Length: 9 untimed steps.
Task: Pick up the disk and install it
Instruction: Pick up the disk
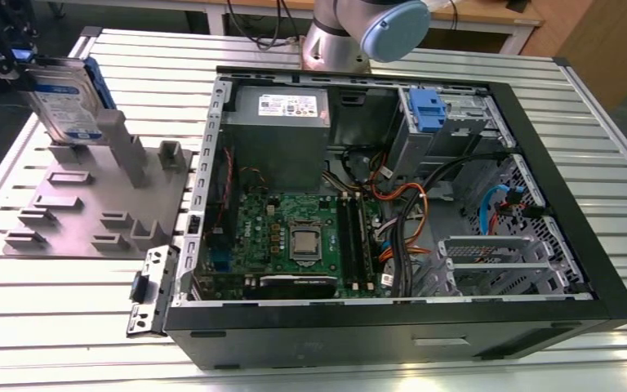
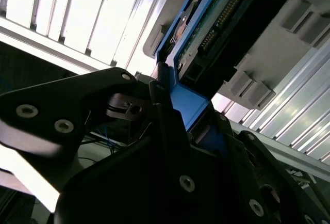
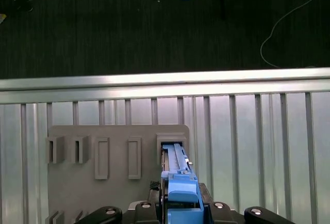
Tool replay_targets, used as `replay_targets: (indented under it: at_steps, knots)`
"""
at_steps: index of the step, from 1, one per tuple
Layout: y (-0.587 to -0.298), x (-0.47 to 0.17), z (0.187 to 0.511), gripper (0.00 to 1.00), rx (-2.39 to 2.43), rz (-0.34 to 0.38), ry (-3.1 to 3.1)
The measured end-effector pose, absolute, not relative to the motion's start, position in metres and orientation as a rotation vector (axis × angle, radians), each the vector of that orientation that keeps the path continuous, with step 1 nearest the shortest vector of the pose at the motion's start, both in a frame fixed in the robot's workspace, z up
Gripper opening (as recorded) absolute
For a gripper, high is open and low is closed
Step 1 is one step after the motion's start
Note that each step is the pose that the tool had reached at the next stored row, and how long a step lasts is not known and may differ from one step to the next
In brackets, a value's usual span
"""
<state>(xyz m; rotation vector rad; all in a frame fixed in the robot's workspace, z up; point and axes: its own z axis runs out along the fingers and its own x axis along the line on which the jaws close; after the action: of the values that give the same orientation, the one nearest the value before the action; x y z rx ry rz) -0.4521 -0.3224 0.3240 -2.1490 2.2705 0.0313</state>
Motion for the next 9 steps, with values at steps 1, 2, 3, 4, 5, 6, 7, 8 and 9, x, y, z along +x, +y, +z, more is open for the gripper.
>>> replay_targets:
  at_steps: [1,2,3,4,5,6,7,8,9]
  knots:
    - [-0.3224,-0.4521,0.3246,0.36,-2.149,0.031,2.27]
    - [-0.3224,-0.4521,0.3253,0.36,-2.149,0.031,2.27]
    - [-0.3224,-0.4521,0.326,0.36,-2.149,0.031,2.27]
    - [-0.3224,-0.4521,0.3267,0.36,-2.149,0.031,2.27]
    - [-0.3224,-0.4521,0.3274,0.36,-2.149,0.031,2.27]
    - [-0.3224,-0.4521,0.3282,0.36,-2.149,0.031,2.27]
    - [-0.3224,-0.4521,0.329,0.36,-2.149,0.031,2.27]
    - [-0.3224,-0.4521,0.3295,0.36,-2.149,0.031,2.27]
    - [-0.3224,-0.4521,0.3302,0.36,-2.149,0.031,2.27]
